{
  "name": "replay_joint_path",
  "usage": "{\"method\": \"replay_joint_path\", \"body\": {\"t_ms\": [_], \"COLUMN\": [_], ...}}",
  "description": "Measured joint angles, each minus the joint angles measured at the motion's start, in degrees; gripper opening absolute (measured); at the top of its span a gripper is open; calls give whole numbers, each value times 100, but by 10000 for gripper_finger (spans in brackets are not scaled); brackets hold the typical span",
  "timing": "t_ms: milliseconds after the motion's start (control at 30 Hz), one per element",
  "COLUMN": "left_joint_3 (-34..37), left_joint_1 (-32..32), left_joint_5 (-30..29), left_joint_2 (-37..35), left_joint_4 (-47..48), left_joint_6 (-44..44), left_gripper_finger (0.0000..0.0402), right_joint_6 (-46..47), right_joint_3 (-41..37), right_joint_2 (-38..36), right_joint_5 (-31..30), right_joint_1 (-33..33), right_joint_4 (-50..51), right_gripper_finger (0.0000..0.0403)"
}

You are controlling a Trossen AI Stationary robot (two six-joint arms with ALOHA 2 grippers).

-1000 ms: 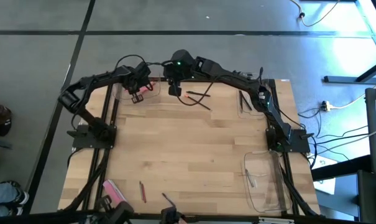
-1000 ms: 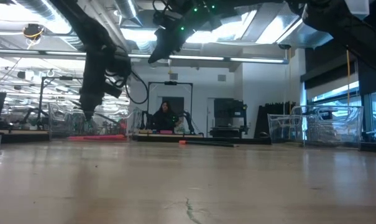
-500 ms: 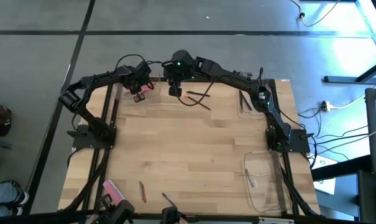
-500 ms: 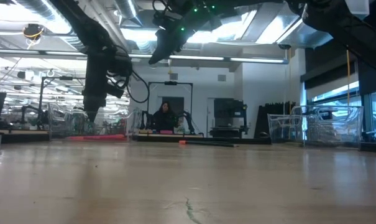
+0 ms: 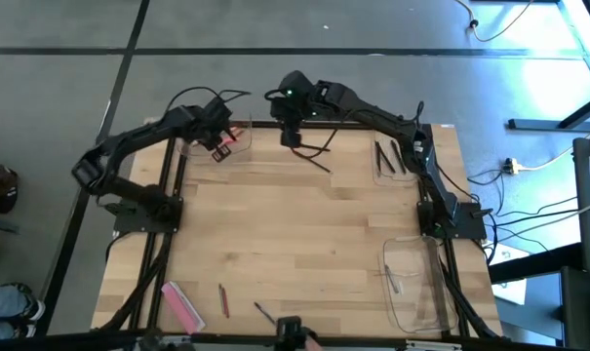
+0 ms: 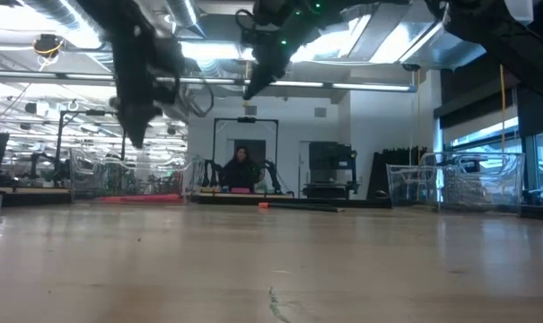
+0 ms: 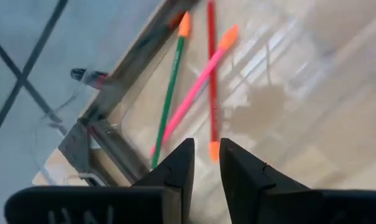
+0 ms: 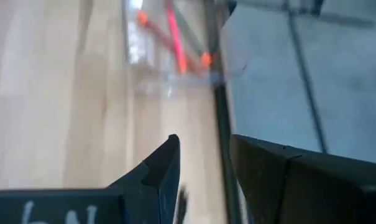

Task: Sort crayons/erasers/pens/pencils in bins
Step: Put the blue crayon into the bottom transparent bin

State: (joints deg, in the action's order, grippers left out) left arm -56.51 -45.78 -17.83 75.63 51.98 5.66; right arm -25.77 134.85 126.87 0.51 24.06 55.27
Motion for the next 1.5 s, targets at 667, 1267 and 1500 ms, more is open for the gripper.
{"method": "replay_joint_path", "body": {"t_ms": [667, 1267, 1500], "left_joint_3": [-2, -2, -2], "left_joint_1": [2713, 4799, 6054], "left_joint_5": [338, 812, 504], "left_joint_2": [-2005, -2282, -1943], "left_joint_4": [1323, 1842, 1856], "left_joint_6": [-2202, -6391, -8325], "left_gripper_finger": [69, 67, 65], "right_joint_6": [1046, 604, 531], "right_joint_3": [-24, -31, -31], "right_joint_2": [-37, -17, -19], "right_joint_5": [1073, 1101, 1524], "right_joint_1": [-136, -1366, -1466], "right_joint_4": [1750, 2402, 2248], "right_gripper_finger": [142, 142, 142]}}
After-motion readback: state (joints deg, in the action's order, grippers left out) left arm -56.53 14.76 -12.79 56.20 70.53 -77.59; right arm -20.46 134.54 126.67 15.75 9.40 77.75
